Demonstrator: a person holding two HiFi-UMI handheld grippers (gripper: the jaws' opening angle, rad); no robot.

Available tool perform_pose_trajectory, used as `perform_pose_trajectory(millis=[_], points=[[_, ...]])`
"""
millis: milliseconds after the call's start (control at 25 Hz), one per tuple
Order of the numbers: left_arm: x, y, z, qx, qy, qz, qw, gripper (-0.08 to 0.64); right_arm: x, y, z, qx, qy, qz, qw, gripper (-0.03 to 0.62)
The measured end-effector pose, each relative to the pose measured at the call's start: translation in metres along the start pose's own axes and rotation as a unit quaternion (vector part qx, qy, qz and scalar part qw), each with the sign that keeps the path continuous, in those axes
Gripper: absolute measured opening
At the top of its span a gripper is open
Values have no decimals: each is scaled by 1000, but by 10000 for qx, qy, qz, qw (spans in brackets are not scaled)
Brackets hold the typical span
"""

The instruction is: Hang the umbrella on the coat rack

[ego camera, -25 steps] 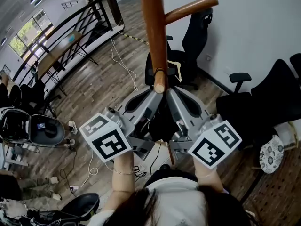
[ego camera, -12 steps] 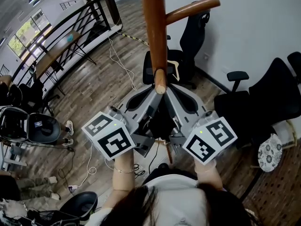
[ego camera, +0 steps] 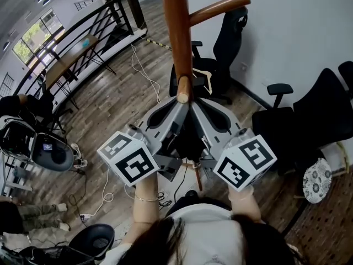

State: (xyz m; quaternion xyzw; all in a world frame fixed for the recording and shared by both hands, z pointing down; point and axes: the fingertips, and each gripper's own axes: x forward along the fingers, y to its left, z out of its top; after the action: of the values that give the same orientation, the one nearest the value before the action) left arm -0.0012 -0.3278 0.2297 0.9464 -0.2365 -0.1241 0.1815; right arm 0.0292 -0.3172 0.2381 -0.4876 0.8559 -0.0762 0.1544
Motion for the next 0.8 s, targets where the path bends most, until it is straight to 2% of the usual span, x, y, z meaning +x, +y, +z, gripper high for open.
perform_pose_trajectory(millis=[360, 800], points=[[-15, -3, 0, 147, -110, 354, 9992, 54, -16, 8, 0, -69, -2, 2, 10000, 35], [-37, -15, -4, 150, -313, 782, 9963, 55, -47, 15, 2, -56, 3, 61, 10000, 35]])
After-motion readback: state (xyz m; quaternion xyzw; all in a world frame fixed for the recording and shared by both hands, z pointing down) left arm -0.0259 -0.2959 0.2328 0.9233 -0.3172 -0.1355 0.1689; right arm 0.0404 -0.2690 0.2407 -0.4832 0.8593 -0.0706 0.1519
